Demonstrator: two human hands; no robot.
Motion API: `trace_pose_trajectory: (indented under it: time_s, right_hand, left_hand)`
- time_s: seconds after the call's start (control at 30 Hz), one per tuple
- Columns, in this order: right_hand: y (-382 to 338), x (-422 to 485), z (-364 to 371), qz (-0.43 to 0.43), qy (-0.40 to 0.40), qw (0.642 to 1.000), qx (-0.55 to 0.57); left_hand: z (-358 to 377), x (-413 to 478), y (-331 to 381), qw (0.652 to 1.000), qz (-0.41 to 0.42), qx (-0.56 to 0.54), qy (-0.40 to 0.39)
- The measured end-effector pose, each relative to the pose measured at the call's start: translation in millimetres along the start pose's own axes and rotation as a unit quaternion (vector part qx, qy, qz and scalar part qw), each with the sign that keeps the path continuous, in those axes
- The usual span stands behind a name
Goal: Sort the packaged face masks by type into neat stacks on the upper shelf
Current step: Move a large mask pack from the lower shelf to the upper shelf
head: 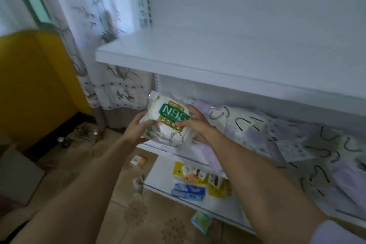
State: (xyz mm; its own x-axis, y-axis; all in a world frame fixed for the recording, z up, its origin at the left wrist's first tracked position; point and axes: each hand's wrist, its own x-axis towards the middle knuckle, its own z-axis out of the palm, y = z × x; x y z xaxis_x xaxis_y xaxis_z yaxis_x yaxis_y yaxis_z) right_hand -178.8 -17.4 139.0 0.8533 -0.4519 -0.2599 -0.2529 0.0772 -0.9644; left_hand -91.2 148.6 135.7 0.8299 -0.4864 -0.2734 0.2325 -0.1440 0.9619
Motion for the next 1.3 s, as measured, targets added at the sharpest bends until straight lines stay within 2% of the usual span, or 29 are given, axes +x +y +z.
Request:
trace_pose_trajectory:
  time_s: [0.13,0.23,0.33,0.43,0.57,0.67,0.9,1.03,1.17,1.23,1.3]
  right_hand:
    - [-59.6,2.0,77.8,-0.127,-0.031,0.990,-0.055]
    - [-96.3,-1.4,121.8,-0.229,-0.042,0.967,-0.106]
    - [-122.3,-7.1,151.1,-0.317,0.002,0.936,-0.151]
    - [-146.8,-5.1,162.6,-0.380,0.080,0.911,-0.136]
    - [-174.9,8.6,140.0,-0.375,0.139,0.911,-0.100]
    - [-189.0,25.2,109.2,-0.367,0.158,0.907,-0.135]
    - [-218.7,77.7,43.7,-0.314,0.188,0.910,-0.195]
    - [-216.8,101.8,30.4,-0.290,0.143,0.923,-0.207]
    - [-209.0,134.8,24.7,-0.271,0.144,0.931,-0.199]
    - [-209.1,150.1,23.7,-0.232,0.105,0.945,-0.206]
    - [-209.5,164.9,23.8,-0.220,0.075,0.940,-0.251]
  left_hand:
    - [-76.6,-8.4,41.6,0.986,0.090,0.061,0.129]
    - [-126.6,-15.6,67.9,0.969,0.150,0.088,0.177]
    - [-154.3,-18.1,93.5,0.963,0.181,0.064,0.189]
    - [-160.1,-10.1,123.1,0.958,0.195,0.061,0.199]
    - [-140.7,9.0,154.4,0.957,0.209,0.096,0.175]
    - [-115.6,34.6,170.7,0.967,0.206,0.080,0.123]
    - [-58.4,98.1,201.1,0.962,0.237,0.114,0.076]
    - [-52.1,139.6,210.1,0.962,0.233,0.133,0.052]
    - [-50.3,180.2,209.3,0.962,0.216,0.160,0.040]
    - [-49.2,197.0,213.4,0.958,0.223,0.175,0.044]
    - [-46.8,213.3,219.3,0.942,0.237,0.233,0.049]
